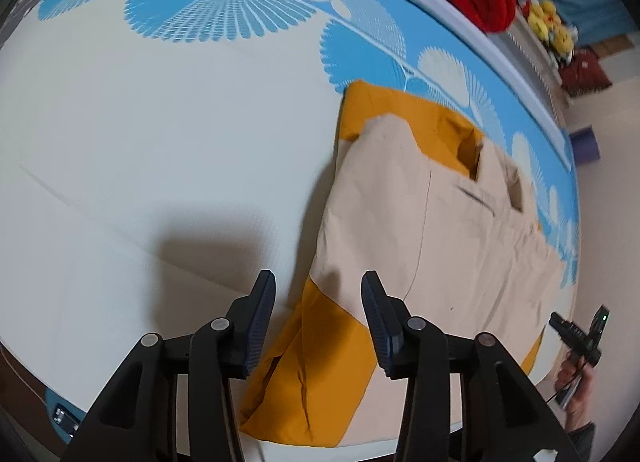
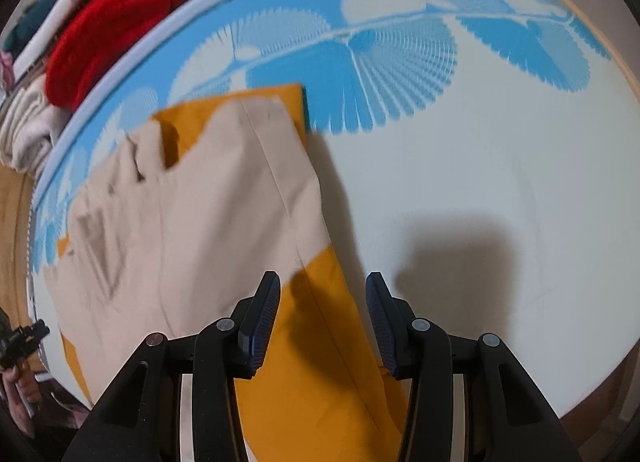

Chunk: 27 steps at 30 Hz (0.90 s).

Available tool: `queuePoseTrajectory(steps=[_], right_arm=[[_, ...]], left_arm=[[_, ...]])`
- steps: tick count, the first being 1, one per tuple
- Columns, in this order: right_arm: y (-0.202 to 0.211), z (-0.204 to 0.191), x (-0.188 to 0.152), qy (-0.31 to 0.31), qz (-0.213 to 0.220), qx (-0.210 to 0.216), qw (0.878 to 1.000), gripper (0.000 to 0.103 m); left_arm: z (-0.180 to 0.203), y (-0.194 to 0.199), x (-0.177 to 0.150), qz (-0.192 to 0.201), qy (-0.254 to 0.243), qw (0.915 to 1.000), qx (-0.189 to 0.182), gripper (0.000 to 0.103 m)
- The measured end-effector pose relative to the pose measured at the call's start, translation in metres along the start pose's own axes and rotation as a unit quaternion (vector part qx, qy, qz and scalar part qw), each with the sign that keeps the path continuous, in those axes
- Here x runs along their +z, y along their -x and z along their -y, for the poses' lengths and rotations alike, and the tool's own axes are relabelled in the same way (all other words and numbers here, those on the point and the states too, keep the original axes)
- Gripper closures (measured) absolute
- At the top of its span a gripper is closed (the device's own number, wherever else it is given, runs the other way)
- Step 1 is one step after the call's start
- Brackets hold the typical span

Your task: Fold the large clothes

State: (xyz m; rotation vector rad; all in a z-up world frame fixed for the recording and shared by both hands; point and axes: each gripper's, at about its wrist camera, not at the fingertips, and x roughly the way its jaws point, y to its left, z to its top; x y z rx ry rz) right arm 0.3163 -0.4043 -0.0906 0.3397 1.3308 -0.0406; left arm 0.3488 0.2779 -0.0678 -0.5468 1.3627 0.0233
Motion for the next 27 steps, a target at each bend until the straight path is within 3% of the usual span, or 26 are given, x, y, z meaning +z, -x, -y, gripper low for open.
queuePoseTrajectory(steps=[11, 19, 23, 24, 27], right_arm=[[-0.027, 0.007, -0.010, 0.007, -0.064, -0.007, 0.998, 0.057], [-0.026, 0.003, -0.012, 0.028, -0.061, -0.012, 0.998, 0.059], [-0.020, -0.002, -0.010, 0.040, -0.049, -0.007, 0.998, 0.074], [-0.020, -0.004, -0.011, 0.043, -0.048, -0.006, 0.998, 0.082], [-0.018, -0.010, -0.014, 0.055, -0.044, -0.010, 0.997, 0.093]], left_arm=[[0.022, -0.036, 0.008, -0.031, -0.050, 0.9972, 0.047, 0.061], [0.019, -0.047, 0.009, -0.045, -0.062, 0.9951, 0.062, 0.062], [0.023, -0.046, 0.007, -0.045, -0.073, 0.9947, 0.057, 0.062], [0.024, -0.047, 0.007, -0.046, -0.075, 0.9945, 0.058, 0.062], [0.026, -0.050, 0.005, -0.049, -0.085, 0.9933, 0.062, 0.069]])
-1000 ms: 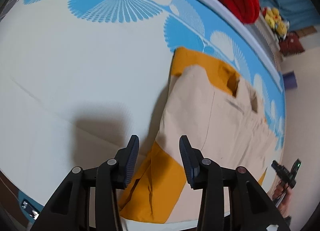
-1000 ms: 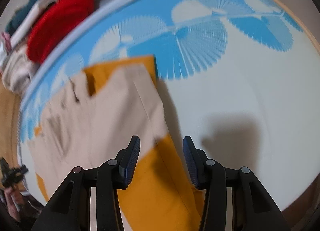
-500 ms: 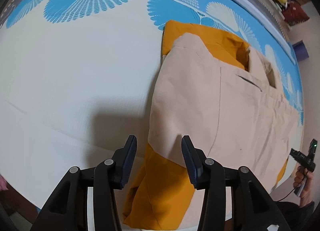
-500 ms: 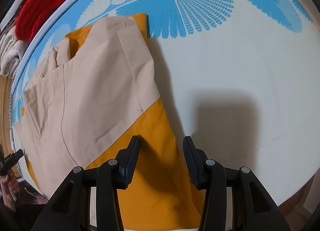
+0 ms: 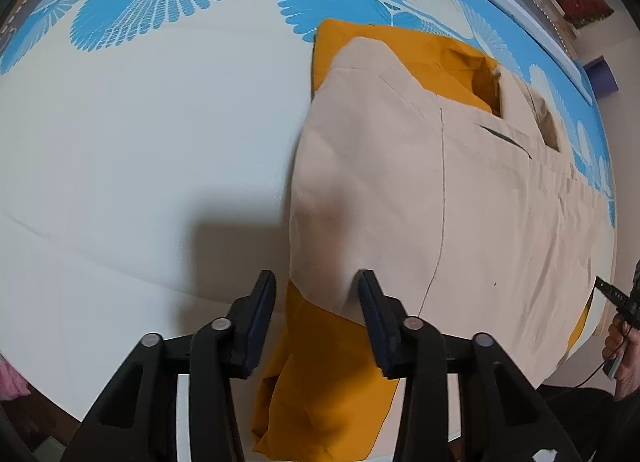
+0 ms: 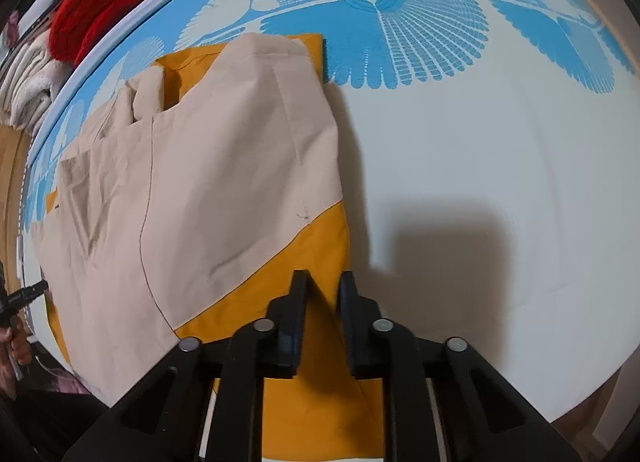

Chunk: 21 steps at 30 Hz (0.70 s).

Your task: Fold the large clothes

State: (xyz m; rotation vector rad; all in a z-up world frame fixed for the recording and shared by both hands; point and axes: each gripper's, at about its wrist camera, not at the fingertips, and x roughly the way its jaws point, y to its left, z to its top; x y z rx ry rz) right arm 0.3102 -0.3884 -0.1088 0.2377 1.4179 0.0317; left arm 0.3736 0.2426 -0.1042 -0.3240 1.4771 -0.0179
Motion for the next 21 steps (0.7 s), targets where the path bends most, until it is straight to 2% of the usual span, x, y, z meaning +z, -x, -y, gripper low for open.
queuePoseTrajectory(steps=[3, 6, 9, 14, 16, 21], right_arm=[[0.007, -0.006, 0.002, 0.014, 0.014, -0.003, 1.000, 0.096], [0.016, -0.010, 0.000, 0.020, 0.031, 0.000, 0.999, 0.098], [0.032, -0.012, 0.000, 0.018, 0.061, 0.007, 0.998, 0.100], [0.081, -0.008, 0.007, -0.007, 0.163, 0.049, 0.985, 0.100], [0.096, -0.008, 0.009, -0.014, 0.195, 0.057, 0.979, 0.100], [0.099, -0.030, 0.029, -0.003, 0.242, 0.016, 0.970, 0.100]], left_arm=[[0.003, 0.000, 0.001, 0.001, -0.005, 1.0000, -0.001, 0.093], [0.006, 0.005, 0.002, 0.011, -0.013, 0.9998, -0.005, 0.099], [0.005, 0.027, 0.010, 0.056, 0.008, 0.9980, -0.029, 0.101], [0.003, 0.069, 0.017, 0.152, 0.038, 0.9851, -0.071, 0.101], [0.010, 0.075, 0.022, 0.177, 0.034, 0.9817, -0.061, 0.102], [0.018, 0.082, 0.033, 0.221, 0.040, 0.9735, -0.044, 0.101]])
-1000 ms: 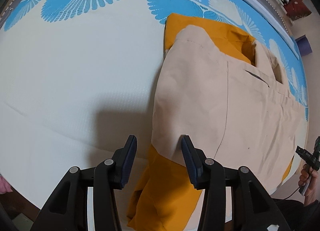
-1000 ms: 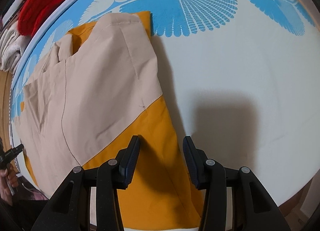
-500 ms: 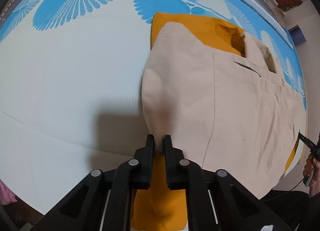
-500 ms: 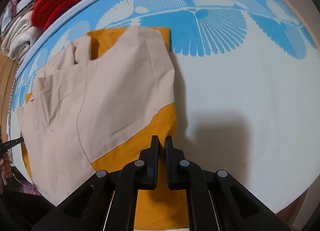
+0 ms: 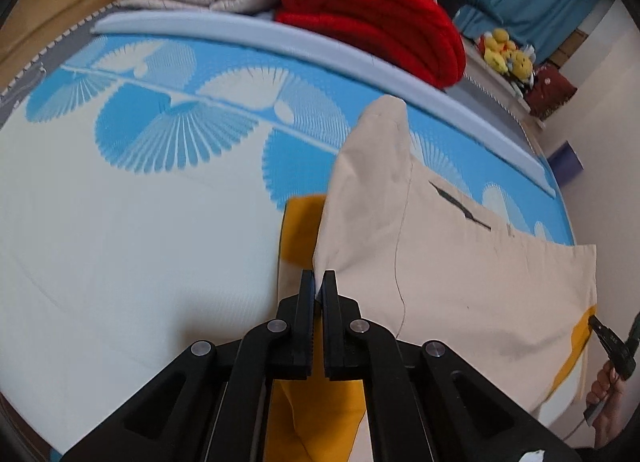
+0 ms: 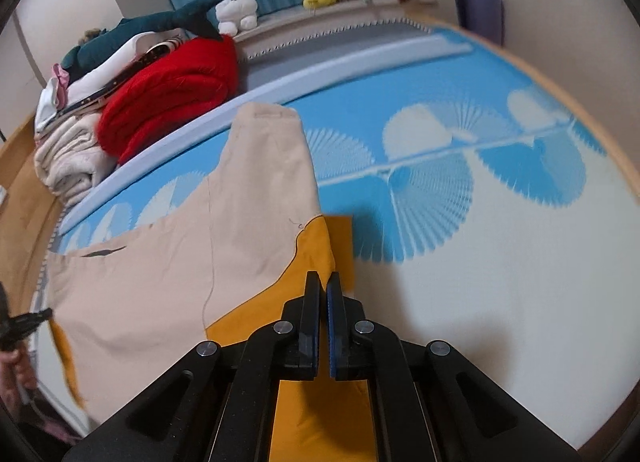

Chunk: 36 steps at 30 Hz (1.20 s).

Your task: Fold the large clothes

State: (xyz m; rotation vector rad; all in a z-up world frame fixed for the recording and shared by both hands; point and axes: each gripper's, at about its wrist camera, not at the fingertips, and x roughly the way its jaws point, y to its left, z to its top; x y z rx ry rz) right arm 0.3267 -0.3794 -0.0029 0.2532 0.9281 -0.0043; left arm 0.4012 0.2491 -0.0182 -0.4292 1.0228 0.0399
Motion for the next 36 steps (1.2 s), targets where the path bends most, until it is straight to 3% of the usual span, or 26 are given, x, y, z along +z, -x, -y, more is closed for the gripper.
queuePoseTrajectory(steps=[4, 7, 9, 11, 13, 14, 16, 17, 19, 21, 23, 24, 25, 26, 28, 30, 33, 36], right_arm=[[-0.010, -0.015, 0.009, 0.013, 0.020, -0.035, 0.999, 0.100], [-0.026, -0.021, 0.011, 0.008, 0.010, -0.061, 0.998, 0.100], [-0.044, -0.018, 0.010, 0.001, -0.014, -0.076, 0.997, 0.100], [-0.074, -0.011, 0.004, -0.014, -0.071, -0.092, 0.993, 0.100], [-0.103, -0.001, -0.006, -0.031, -0.138, -0.101, 0.985, 0.096], [-0.109, 0.002, -0.009, -0.037, -0.153, -0.105, 0.982, 0.091], [-0.112, 0.008, -0.011, -0.045, -0.162, -0.098, 0.981, 0.086], [-0.112, 0.009, -0.012, -0.047, -0.167, -0.091, 0.981, 0.080], [-0.113, 0.012, -0.017, -0.038, -0.191, -0.089, 0.977, 0.068], [-0.115, 0.014, -0.027, -0.028, -0.216, -0.086, 0.972, 0.065], [-0.113, 0.015, -0.032, -0.020, -0.225, -0.075, 0.971, 0.067], [-0.110, 0.014, -0.032, -0.011, -0.220, -0.076, 0.972, 0.077], [-0.107, 0.014, -0.033, -0.004, -0.216, -0.076, 0.973, 0.092], [-0.102, 0.013, -0.032, -0.003, -0.206, -0.074, 0.976, 0.100], [-0.087, 0.015, -0.022, -0.021, -0.163, -0.069, 0.984, 0.101], [-0.062, 0.014, -0.007, -0.044, -0.094, -0.050, 0.993, 0.101], [-0.055, 0.007, -0.004, -0.041, -0.071, -0.062, 0.995, 0.101], [-0.079, 0.012, -0.015, -0.049, -0.132, -0.091, 0.986, 0.095]], left_arm=[[0.005, -0.011, 0.006, 0.015, -0.006, 0.9992, 0.038, 0.101], [0.005, -0.026, 0.006, 0.007, -0.010, 0.9982, 0.059, 0.101], [0.003, -0.047, 0.005, -0.024, -0.011, 0.9971, 0.072, 0.099], [-0.002, -0.071, -0.001, -0.077, -0.004, 0.9940, 0.077, 0.095], [-0.008, -0.086, -0.006, -0.119, 0.006, 0.9908, 0.063, 0.084], [-0.009, -0.090, -0.008, -0.130, 0.007, 0.9899, 0.055, 0.080], [-0.010, -0.092, -0.011, -0.145, -0.007, 0.9876, 0.060, 0.062], [-0.012, -0.092, -0.013, -0.150, -0.014, 0.9865, 0.064, 0.061], [-0.019, -0.093, -0.016, -0.161, -0.010, 0.9851, 0.060, 0.061], [-0.025, -0.093, -0.020, -0.170, 0.005, 0.9843, 0.046, 0.064], [-0.030, -0.094, -0.023, -0.182, 0.011, 0.9829, 0.025, 0.080], [-0.028, -0.094, -0.025, -0.185, 0.006, 0.9825, 0.017, 0.095], [-0.023, -0.090, -0.025, -0.177, -0.012, 0.9839, 0.019, 0.098], [-0.017, -0.082, -0.023, -0.156, -0.031, 0.9869, 0.027, 0.100], [-0.012, -0.059, -0.013, -0.093, -0.034, 0.9946, 0.030, 0.101], [-0.015, -0.041, -0.005, -0.049, -0.006, 0.9986, 0.018, 0.101], [-0.016, -0.047, -0.011, -0.073, 0.001, 0.9968, 0.031, 0.098], [-0.015, -0.056, -0.020, -0.111, -0.012, 0.9920, 0.059, 0.094]])
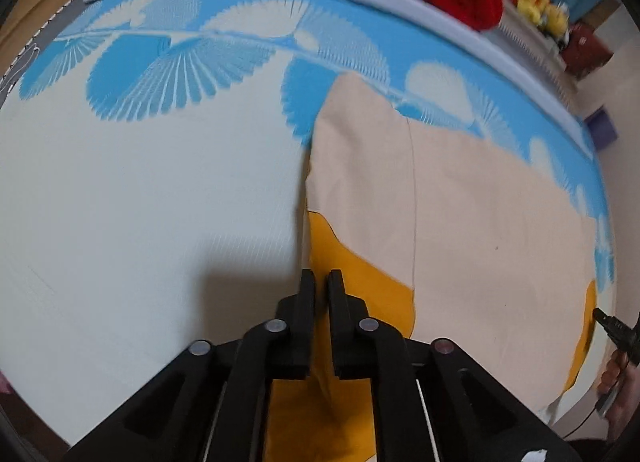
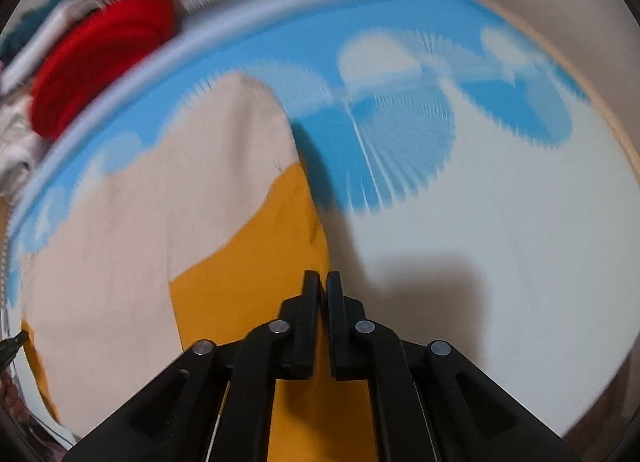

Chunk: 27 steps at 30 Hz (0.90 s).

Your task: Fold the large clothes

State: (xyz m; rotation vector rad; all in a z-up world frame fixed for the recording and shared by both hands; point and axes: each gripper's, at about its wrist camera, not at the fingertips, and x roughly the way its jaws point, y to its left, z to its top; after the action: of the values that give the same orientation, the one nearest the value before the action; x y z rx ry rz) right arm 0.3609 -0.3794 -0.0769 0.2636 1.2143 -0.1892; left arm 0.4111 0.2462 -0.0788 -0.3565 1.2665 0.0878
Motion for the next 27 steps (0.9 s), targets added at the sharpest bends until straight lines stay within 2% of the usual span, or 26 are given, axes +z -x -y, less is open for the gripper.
queuePoseTrajectory(steps=[1, 3, 5, 7, 9, 11, 12, 14, 15, 16, 17, 19, 21, 23, 25, 27], right_arm=[[-0.006, 0.003, -0.002, -0.001, -0.017, -0.014, 1.000, 0.094], [-0.004, 0.012, -0.005, -0.002, -0.020, -0.033, 0.999, 0.092], [0.007, 0.016, -0.007, 0.008, -0.012, -0.029, 0.999, 0.090], [0.014, 0.014, -0.012, 0.031, -0.009, -0.007, 0.999, 0.089], [0.020, 0.011, -0.023, 0.073, -0.016, 0.022, 0.997, 0.089], [0.017, 0.003, -0.040, 0.133, -0.039, 0.037, 0.990, 0.089], [0.010, 0.000, -0.051, 0.160, -0.057, 0.033, 0.985, 0.089], [-0.007, -0.001, -0.072, 0.203, -0.096, 0.005, 0.974, 0.089], [-0.019, 0.000, -0.085, 0.223, -0.120, -0.022, 0.967, 0.089], [-0.029, 0.002, -0.095, 0.239, -0.139, -0.047, 0.960, 0.089], [-0.034, 0.004, -0.101, 0.246, -0.147, -0.054, 0.956, 0.089], [-0.031, 0.004, -0.103, 0.250, -0.142, -0.054, 0.956, 0.089], [-0.028, 0.009, -0.101, 0.232, -0.147, -0.048, 0.960, 0.089], [-0.028, 0.012, -0.103, 0.234, -0.153, -0.049, 0.959, 0.089], [-0.032, 0.016, -0.107, 0.240, -0.164, -0.062, 0.955, 0.090], [-0.031, 0.018, -0.110, 0.243, -0.165, -0.065, 0.954, 0.089]], left_arm=[[-0.001, 0.003, -0.001, 0.003, -0.002, 1.0000, 0.003, 0.090], [-0.005, 0.011, -0.002, 0.014, -0.009, 0.9999, 0.001, 0.086], [-0.004, 0.018, -0.006, 0.015, -0.030, 0.9991, -0.028, 0.086], [-0.002, 0.016, -0.016, -0.018, -0.066, 0.9950, -0.073, 0.086], [0.007, 0.008, -0.030, -0.056, -0.113, 0.9878, -0.091, 0.086], [0.021, -0.004, -0.053, -0.091, -0.184, 0.9761, -0.072, 0.086], [0.025, -0.014, -0.067, -0.113, -0.219, 0.9680, -0.046, 0.085], [0.021, -0.034, -0.084, -0.152, -0.240, 0.9587, 0.002, 0.084], [0.016, -0.040, -0.087, -0.160, -0.241, 0.9570, 0.020, 0.084], [0.013, -0.041, -0.087, -0.163, -0.237, 0.9573, 0.024, 0.084], [0.011, -0.040, -0.086, -0.163, -0.229, 0.9594, 0.020, 0.084], [0.011, -0.035, -0.083, -0.162, -0.216, 0.9626, 0.019, 0.085], [0.015, -0.027, -0.086, -0.154, -0.227, 0.9617, 0.004, 0.090], [0.015, -0.029, -0.092, -0.165, -0.234, 0.9580, 0.002, 0.090], [0.013, -0.041, -0.104, -0.186, -0.257, 0.9472, 0.044, 0.089], [0.012, -0.045, -0.110, -0.193, -0.269, 0.9417, 0.061, 0.089]])
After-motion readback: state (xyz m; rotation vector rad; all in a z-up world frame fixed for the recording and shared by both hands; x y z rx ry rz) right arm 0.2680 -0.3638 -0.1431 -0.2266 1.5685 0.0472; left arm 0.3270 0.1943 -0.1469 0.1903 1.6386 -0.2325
